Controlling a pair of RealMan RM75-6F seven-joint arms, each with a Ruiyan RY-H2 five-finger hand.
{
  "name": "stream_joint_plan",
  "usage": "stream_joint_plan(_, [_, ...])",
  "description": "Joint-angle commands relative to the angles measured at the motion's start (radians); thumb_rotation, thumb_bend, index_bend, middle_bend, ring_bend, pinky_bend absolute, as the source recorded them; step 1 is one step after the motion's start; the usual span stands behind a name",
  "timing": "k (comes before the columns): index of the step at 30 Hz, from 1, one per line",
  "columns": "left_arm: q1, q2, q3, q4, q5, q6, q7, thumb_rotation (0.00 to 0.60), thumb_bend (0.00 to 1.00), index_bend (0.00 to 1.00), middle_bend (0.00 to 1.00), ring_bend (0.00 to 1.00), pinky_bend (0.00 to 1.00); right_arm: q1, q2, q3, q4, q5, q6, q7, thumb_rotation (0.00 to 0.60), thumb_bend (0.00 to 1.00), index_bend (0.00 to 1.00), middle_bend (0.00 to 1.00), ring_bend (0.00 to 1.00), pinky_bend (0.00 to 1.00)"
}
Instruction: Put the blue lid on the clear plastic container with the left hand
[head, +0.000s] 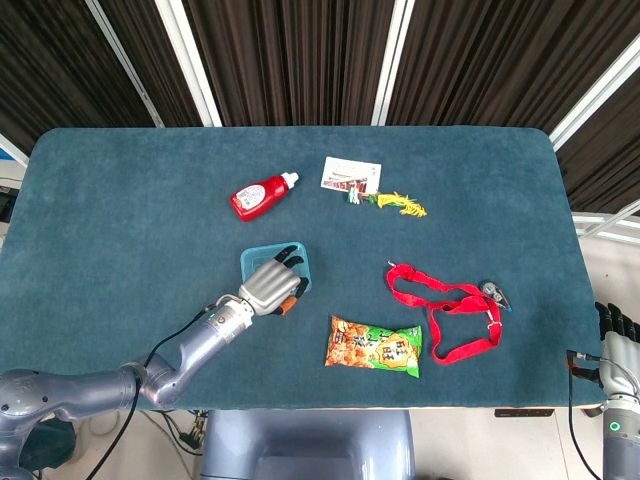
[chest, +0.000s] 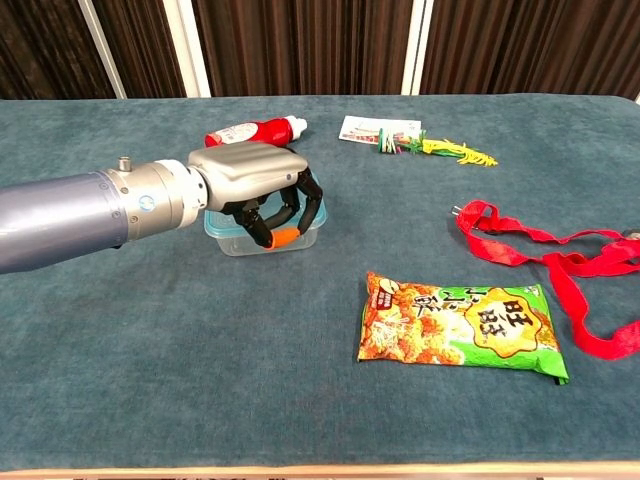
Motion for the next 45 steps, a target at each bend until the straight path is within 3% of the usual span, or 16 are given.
stream_joint_plan(1, [0.002, -0.002, 0.000, 0.007, 0.005, -0.002, -0.008, 0.600, 0.47, 0.67, 0.65, 0.16, 0.06, 0.000, 0.000, 0.000, 0.000, -0.001, 0.000, 0.000, 0.600, 0.27, 0.04, 0.00, 0.00, 0.00])
stream_joint_plan(23, [0.015, -0.004, 0.000, 0.049, 0.046, -0.023, -0.116, 0.600, 0.47, 0.67, 0.65, 0.16, 0.06, 0.002, -0.005, -0.003, 0.003, 0.000, 0.003, -0.008, 0.600, 0.27, 0.04, 0.00, 0.00, 0.00])
stream_joint_plan(45, [0.021, -0.029, 0.016, 0.099, 0.078, -0.012, -0.079, 0.600, 0.47, 0.67, 0.65, 0.16, 0.06, 0.005, -0.006, -0.004, 0.012, 0.012, -0.003, -0.015, 0.600, 0.27, 0.04, 0.00, 0.00, 0.00])
